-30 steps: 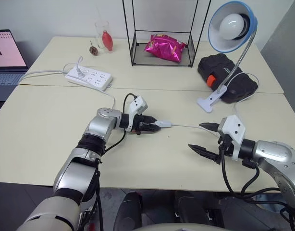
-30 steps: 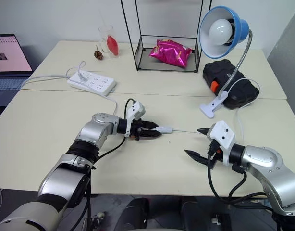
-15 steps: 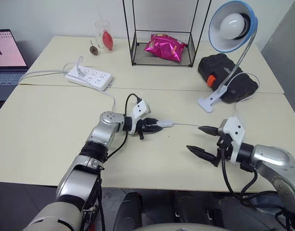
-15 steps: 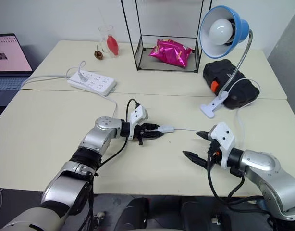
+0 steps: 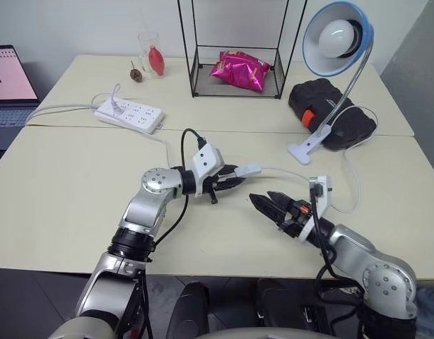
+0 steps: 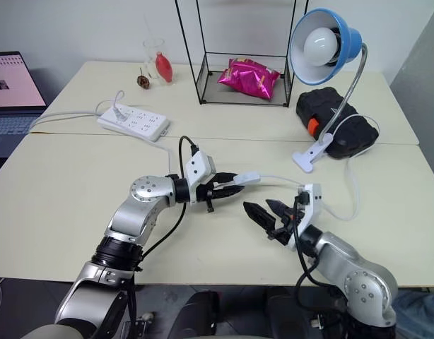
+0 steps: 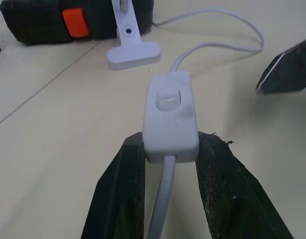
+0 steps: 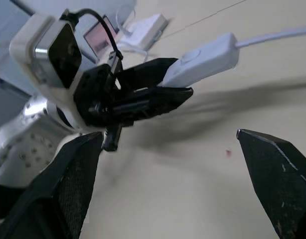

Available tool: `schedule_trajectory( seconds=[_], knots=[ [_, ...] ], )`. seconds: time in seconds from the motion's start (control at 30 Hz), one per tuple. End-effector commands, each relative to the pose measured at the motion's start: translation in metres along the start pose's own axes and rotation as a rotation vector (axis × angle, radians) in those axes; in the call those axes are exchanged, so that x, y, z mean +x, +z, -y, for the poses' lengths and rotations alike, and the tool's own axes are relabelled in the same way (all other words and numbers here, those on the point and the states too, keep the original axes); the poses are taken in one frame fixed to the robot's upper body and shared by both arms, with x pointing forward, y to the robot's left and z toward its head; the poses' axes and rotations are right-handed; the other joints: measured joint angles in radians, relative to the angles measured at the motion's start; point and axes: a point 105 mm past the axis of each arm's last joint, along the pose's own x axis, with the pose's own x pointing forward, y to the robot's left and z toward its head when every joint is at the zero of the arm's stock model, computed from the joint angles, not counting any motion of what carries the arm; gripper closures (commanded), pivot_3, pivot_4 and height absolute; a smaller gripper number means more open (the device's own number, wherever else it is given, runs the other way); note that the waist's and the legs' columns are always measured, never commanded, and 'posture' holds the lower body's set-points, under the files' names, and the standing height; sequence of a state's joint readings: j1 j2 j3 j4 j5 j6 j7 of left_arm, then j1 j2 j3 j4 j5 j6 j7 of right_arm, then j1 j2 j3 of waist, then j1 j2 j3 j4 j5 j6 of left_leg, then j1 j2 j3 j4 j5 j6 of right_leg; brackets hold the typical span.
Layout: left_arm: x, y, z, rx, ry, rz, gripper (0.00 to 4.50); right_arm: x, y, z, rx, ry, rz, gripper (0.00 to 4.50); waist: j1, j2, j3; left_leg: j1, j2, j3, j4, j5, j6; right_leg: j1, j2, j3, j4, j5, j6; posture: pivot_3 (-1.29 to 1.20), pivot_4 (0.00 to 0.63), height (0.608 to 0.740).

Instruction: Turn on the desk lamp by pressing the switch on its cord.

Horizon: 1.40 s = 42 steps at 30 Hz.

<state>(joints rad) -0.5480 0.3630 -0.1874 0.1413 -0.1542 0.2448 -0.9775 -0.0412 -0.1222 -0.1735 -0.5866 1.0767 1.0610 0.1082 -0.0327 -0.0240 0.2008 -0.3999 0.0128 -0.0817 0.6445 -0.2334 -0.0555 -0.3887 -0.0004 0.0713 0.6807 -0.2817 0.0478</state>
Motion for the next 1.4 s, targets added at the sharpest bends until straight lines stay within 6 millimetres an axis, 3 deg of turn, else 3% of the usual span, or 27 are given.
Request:
schedule_trajectory(
  seconds=[0.03,0.23,0.47,0.9,1.23,1.4],
  knots=[
    [-0.001,0.017,-0.003,0.032,0.016,0.042,3.41,0.009,0.010,-0.008,0.099,0.037,0.040,0.00,0.000,0.000,0.000,0.000,0.000,0.000,0.000,0.000,0.000,0.000,0.000,0.000,0.000,0.000,0.000,0.00,0.150,0.740],
    [0.000,0.019,-0.001,0.054,0.006,0.039,3.41,0.031,0.022,-0.005,0.283,0.014,0.119,0.00,-0.002,0.000,0.000,0.000,0.000,0.000,-0.002,0.000,0.000,-0.001,0.000,0.000,0.000,0.000,-0.001,0.00,0.150,0.740],
    [0.000,0.020,0.001,0.065,-0.004,0.037,3.41,0.048,0.031,-0.003,0.378,-0.018,0.166,0.00,-0.005,0.000,0.000,0.000,0.000,0.001,-0.002,0.000,0.000,-0.001,0.000,0.000,0.000,0.000,-0.001,0.00,0.150,0.740],
    [0.001,0.022,0.002,0.067,-0.010,0.035,3.41,0.053,0.032,0.001,0.424,-0.047,0.177,0.00,-0.008,0.000,0.000,-0.001,0.000,0.001,-0.002,0.000,0.000,-0.001,0.000,0.000,-0.001,0.000,-0.001,0.00,0.150,0.740],
    [0.001,0.024,0.003,0.065,-0.011,0.040,3.41,0.054,0.025,-0.002,0.426,-0.038,0.142,2.07,-0.009,0.000,0.000,-0.001,0.000,0.001,-0.003,0.000,0.000,-0.001,0.000,0.000,-0.001,0.000,-0.001,0.00,0.150,0.740],
    [0.001,0.025,0.004,0.065,-0.013,0.043,3.41,0.054,0.023,-0.002,0.422,-0.039,0.136,3.35,-0.009,0.000,0.000,-0.001,0.000,0.000,-0.003,0.000,0.000,-0.001,0.000,0.000,-0.001,-0.001,-0.001,0.00,0.150,0.740]
  ],
)
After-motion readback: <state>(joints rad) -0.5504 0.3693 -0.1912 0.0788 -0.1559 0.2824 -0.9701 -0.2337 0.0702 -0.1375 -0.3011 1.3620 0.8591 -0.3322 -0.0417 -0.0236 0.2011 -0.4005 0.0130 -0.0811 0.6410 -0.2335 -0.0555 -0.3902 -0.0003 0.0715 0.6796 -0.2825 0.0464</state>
